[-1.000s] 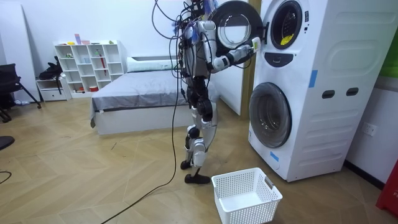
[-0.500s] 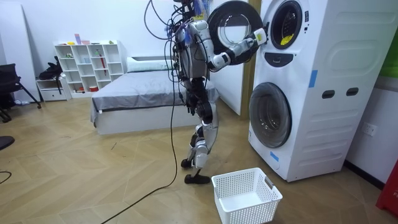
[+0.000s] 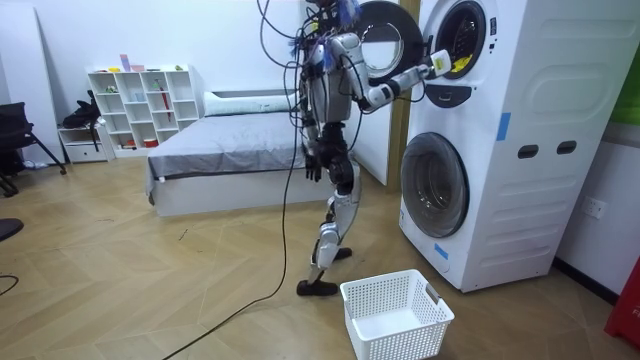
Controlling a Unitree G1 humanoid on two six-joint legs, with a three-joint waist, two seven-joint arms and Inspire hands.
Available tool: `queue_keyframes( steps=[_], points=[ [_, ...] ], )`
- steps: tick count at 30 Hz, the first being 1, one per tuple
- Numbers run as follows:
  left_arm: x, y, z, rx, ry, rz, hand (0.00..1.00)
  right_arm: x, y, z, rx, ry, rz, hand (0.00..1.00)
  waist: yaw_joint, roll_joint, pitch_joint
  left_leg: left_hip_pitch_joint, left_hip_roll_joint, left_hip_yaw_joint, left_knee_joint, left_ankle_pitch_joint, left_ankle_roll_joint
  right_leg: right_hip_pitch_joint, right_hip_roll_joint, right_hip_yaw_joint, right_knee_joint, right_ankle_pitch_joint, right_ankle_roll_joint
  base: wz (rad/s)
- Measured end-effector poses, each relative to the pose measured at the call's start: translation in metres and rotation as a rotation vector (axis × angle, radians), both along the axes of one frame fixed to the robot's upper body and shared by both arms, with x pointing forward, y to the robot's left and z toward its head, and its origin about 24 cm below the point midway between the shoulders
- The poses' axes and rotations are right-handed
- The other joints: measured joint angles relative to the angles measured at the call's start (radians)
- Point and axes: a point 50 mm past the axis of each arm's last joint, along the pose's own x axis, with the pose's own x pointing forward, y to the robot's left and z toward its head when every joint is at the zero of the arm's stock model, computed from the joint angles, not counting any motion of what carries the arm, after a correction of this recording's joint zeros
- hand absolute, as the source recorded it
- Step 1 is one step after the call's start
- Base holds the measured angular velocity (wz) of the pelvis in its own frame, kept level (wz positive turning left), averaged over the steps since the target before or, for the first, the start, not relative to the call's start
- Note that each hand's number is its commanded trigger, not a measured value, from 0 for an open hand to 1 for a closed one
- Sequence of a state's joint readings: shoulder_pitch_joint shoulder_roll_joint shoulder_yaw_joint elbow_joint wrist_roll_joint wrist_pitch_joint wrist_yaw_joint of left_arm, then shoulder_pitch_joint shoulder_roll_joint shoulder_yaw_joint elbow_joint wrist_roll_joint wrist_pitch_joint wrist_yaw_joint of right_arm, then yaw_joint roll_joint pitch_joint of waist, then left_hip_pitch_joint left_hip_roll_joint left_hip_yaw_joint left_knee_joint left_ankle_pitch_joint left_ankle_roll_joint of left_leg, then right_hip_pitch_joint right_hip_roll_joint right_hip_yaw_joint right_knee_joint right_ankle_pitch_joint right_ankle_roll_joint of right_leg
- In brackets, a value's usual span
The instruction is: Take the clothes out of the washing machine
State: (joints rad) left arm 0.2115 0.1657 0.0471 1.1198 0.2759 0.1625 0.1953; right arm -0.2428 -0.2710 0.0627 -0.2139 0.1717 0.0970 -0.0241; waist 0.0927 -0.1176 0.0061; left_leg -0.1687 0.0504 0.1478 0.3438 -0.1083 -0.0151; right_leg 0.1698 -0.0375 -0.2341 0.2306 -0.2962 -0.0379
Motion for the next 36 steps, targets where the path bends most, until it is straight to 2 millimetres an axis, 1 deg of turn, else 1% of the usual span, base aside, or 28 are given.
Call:
queue_keyframes(
  steps=[1, 3, 4, 5, 6, 7, 8, 9, 10, 11, 12, 13, 14, 15, 16, 17, 18, 19, 20, 21, 22, 23, 24, 25, 29, 30, 33, 36],
  points=[
    [0.002, 0.001, 0.0, -0.006, -0.006, 0.006, 0.0, 0.0, -0.001, 0.001, 0.003, -0.004, -0.007, 0.0, -0.003, 0.005, 0.0029, 0.005, -0.008, 0.002, 0.002, -0.009, 0.004, 0.002, -0.01, -0.003, 0.009, -0.008, 0.014, 0.0],
    [0.008, 0.0, 0.0, -0.01, -0.015, 0.0, 0.0, 0.001, -0.003, 0.002, -0.006, -0.012, -0.029, 0.0, -0.019, 0.009, 0.0019, 0.006, -0.029, 0.008, 0.004, -0.022, 0.014, -0.005, -0.034, -0.024, 0.04, -0.026, 0.045, 0.11],
    [0.013, 0.0, 0.0, -0.011, -0.023, -0.002, 0.0, 0.001, -0.004, 0.002, -0.006, -0.014, -0.04, 0.0, -0.032, 0.014, -0.0008, 0.007, -0.04, 0.016, 0.002, -0.03, 0.022, -0.014, -0.048, -0.03, 0.076, -0.031, 0.055, 0.17],
    [0.017, 0.0, 0.001, -0.01, -0.033, -0.006, 0.0, -0.001, -0.003, 0.004, -0.007, -0.025, -0.039, 0.0, -0.04, 0.017, 0.0002, 0.016, -0.048, 0.043, -0.003, -0.037, 0.034, -0.032, -0.068, -0.03, 0.137, -0.04, 0.07, 0.12],
    [0.019, 0.001, 0.001, -0.009, -0.035, -0.009, 0.0, -0.001, -0.003, 0.004, -0.008, -0.03, -0.037, 0.0, -0.043, 0.017, 0.0006, 0.026, -0.049, 0.049, -0.008, -0.041, 0.039, -0.046, -0.08, -0.028, 0.178, -0.043, 0.076, 0.0],
    [0.023, 0.001, 0.001, -0.006, -0.038, -0.021, 0.0, -0.001, -0.003, 0.003, -0.014, -0.027, -0.039, 0.0, -0.053, 0.017, 0.0014, 0.046, -0.057, 0.064, -0.008, -0.05, 0.053, -0.067, -0.106, -0.028, 0.263, -0.043, 0.076, 0.0],
    [0.031, 0.003, 0.002, -0.002, -0.053, -0.031, 0.0, -0.001, -0.003, 0.003, -0.025, -0.03, -0.047, 0.0, -0.066, 0.014, 0.0036, 0.064, -0.071, 0.073, -0.006, -0.066, 0.066, -0.088, -0.134, -0.028, 0.343, -0.04, 0.08, 0.07],
    [0.036, 0.003, 0.003, 0.001, -0.065, -0.036, 0.0, -0.001, -0.004, 0.004, -0.032, -0.032, -0.056, 0.0, -0.068, 0.014, 0.0042, 0.074, -0.076, 0.073, -0.005, -0.073, 0.071, -0.097, -0.145, -0.028, 0.38, -0.034, 0.087, 0.17],
    [0.048, 0.003, 0.004, 0.005, -0.092, -0.052, 0.0, 0.0, -0.006, 0.002, -0.04, -0.029, -0.065, 0.0, -0.072, 0.016, 0.0074, 0.091, -0.085, 0.069, -0.01, -0.085, 0.081, -0.109, -0.16, -0.027, 0.436, -0.01, 0.094, 0.11],
    [0.059, 0.002, 0.006, 0.007, -0.119, -0.065, 0.0, -0.001, -0.007, -0.003, -0.04, -0.01, -0.071, 0.0, -0.065, 0.024, 0.0115, 0.112, -0.083, 0.063, -0.021, -0.094, 0.088, -0.123, -0.161, -0.021, 0.486, 0.037, 0.089, 0.1],
    [0.062, 0.002, 0.006, 0.01, -0.128, -0.074, 0.0, -0.002, -0.008, -0.006, -0.041, 0.004, -0.073, 0.0, -0.062, 0.031, 0.0148, 0.126, -0.081, 0.055, -0.03, -0.096, 0.09, -0.136, -0.154, -0.019, 0.505, 0.062, 0.091, 0.05],
    [0.069, 0.001, 0.008, 0.019, -0.155, -0.097, 0.0, -0.004, -0.01, -0.013, -0.043, 0.028, -0.079, 0.0, -0.062, 0.04, 0.0116, 0.141, -0.079, 0.038, -0.048, -0.098, 0.094, -0.156, -0.141, -0.007, 0.509, 0.055, 0.095, 0.0],
    [0.075, 0.003, 0.01, 0.027, -0.186, -0.102, 0.0, -0.004, -0.012, -0.016, -0.045, 0.039, -0.087, 0.0, -0.059, 0.041, 0.0089, 0.151, -0.072, 0.037, -0.068, -0.097, 0.097, -0.191, -0.122, 0.018, 0.479, 0.014, 0.09, 0.06],
    [0.074, 0.004, 0.01, 0.03, -0.188, -0.104, 0.0, -0.005, -0.013, -0.017, -0.048, 0.039, -0.091, 0.0, -0.061, 0.041, 0.0089, 0.157, -0.069, 0.036, -0.075, -0.096, 0.098, -0.209, -0.109, 0.024, 0.457, 0.0, 0.088, 0.06],
    [0.073, 0.006, 0.011, 0.034, -0.188, -0.106, 0.0, -0.006, -0.015, -0.018, -0.05, 0.044, -0.093, 0.0, -0.064, 0.042, 0.0089, 0.173, -0.062, 0.034, -0.082, -0.096, 0.099, -0.235, -0.089, 0.034, 0.385, -0.009, 0.086, 0.17],
    [0.073, 0.007, 0.011, 0.041, -0.187, -0.115, 0.0, -0.007, -0.015, -0.019, -0.051, 0.048, -0.095, 0.0, -0.072, 0.039, 0.0075, 0.181, -0.061, 0.026, -0.09, -0.096, 0.099, -0.244, -0.079, 0.034, 0.274, 0.002, 0.077, 0.21],
    [0.072, 0.008, 0.011, 0.043, -0.188, -0.116, 0.0, -0.007, -0.015, -0.018, -0.051, 0.046, -0.094, 0.0, -0.079, 0.039, 0.0073, 0.183, -0.064, 0.021, -0.09, -0.096, 0.099, -0.246, -0.079, 0.031, 0.211, 0.021, 0.076, 0.32],
    [0.07, 0.009, 0.011, 0.046, -0.184, -0.115, 0.0, -0.007, -0.014, -0.017, -0.051, 0.039, -0.091, 0.0, -0.086, 0.034, 0.0042, 0.187, -0.075, 0.013, -0.095, -0.099, 0.097, -0.254, -0.08, 0.032, 0.108, 0.134, 0.076, 0.34],
    [0.064, 0.007, 0.01, 0.046, -0.171, -0.109, 0.0, -0.008, -0.015, -0.019, -0.055, 0.048, -0.093, 0.0, -0.087, 0.049, -0.0064, 0.208, -0.068, 0.003, -0.115, -0.102, 0.095, -0.237, -0.072, 0.028, 0.097, 0.159, 0.07, 0.17],
    [0.058, 0.007, 0.009, 0.047, -0.157, -0.103, 0.0, -0.008, -0.015, -0.02, -0.057, 0.051, -0.086, 0.0, -0.078, 0.061, -0.0094, 0.229, -0.062, 0.006, -0.139, -0.102, 0.09, -0.206, -0.055, 0.028, 0.053, 0.165, 0.068, 0.0],
    [0.056, 0.007, 0.008, 0.048, -0.151, -0.102, 0.0, -0.008, -0.015, -0.02, -0.056, 0.053, -0.084, 0.0, -0.07, 0.066, -0.0084, 0.237, -0.059, 0.007, -0.145, -0.102, 0.087, -0.195, -0.049, 0.031, 0.04, 0.167, 0.067, -0.15],
    [0.052, 0.007, 0.008, 0.054, -0.142, -0.097, 0.0, -0.008, -0.014, -0.02, -0.052, 0.054, -0.076, 0.0, -0.058, 0.073, -0.01, 0.25, -0.055, 0.012, -0.157, -0.101, 0.083, -0.187, -0.042, 0.033, 0.033, 0.17, 0.065, -0.1],
    [0.049, 0.008, 0.008, 0.057, -0.136, -0.094, 0.0, -0.008, -0.014, -0.019, -0.051, 0.055, -0.069, 0.0, -0.056, 0.076, -0.0138, 0.251, -0.052, 0.014, -0.161, -0.101, 0.081, -0.186, -0.038, 0.035, 0.027, 0.172, 0.062, -0.12],
    [0.042, 0.009, 0.007, 0.066, -0.122, -0.089, 0.0, -0.008, -0.013, -0.018, -0.05, 0.054, -0.051, 0.0, -0.056, 0.078, -0.0153, 0.252, -0.047, 0.016, -0.161, -0.104, 0.076, -0.185, -0.031, 0.037, 0.022, 0.174, 0.059, -0.12],
    [0.023, 0.007, 0.005, 0.062, -0.073, -0.048, 0.0, -0.008, -0.009, -0.016, -0.064, 0.05, -0.003, 0.0, -0.053, 0.074, -0.0145, 0.254, -0.029, 0.025, -0.161, -0.11, 0.06, -0.177, -0.008, 0.044, -0.005, 0.182, 0.047, -0.11],
    [0.021, 0.007, 0.004, 0.059, -0.07, -0.041, 0.0, -0.008, -0.009, -0.016, -0.071, 0.048, 0.0, 0.0, -0.051, 0.072, -0.014, 0.254, -0.027, 0.03, -0.161, -0.111, 0.059, -0.177, -0.005, 0.046, -0.01, 0.184, 0.044, -0.18],
    [0.019, 0.004, 0.003, 0.042, -0.064, -0.031, 0.0, -0.009, -0.006, -0.013, -0.08, 0.037, 0.013, 0.0, -0.039, 0.065, -0.0077, 0.254, -0.018, 0.039, -0.16, -0.113, 0.051, -0.18, 0.006, 0.058, -0.014, 0.188, 0.038, -0.14],
    [0.021, 0.003, 0.003, 0.039, -0.076, -0.032, 0.0, -0.011, -0.004, -0.008, -0.079, 0.017, 0.021, 0.0, -0.035, 0.055, -0.0081, 0.25, -0.011, 0.042, -0.161, -0.114, 0.045, -0.18, 0.013, 0.055, -0.023, 0.191, 0.032, 0.0]
  ],
)
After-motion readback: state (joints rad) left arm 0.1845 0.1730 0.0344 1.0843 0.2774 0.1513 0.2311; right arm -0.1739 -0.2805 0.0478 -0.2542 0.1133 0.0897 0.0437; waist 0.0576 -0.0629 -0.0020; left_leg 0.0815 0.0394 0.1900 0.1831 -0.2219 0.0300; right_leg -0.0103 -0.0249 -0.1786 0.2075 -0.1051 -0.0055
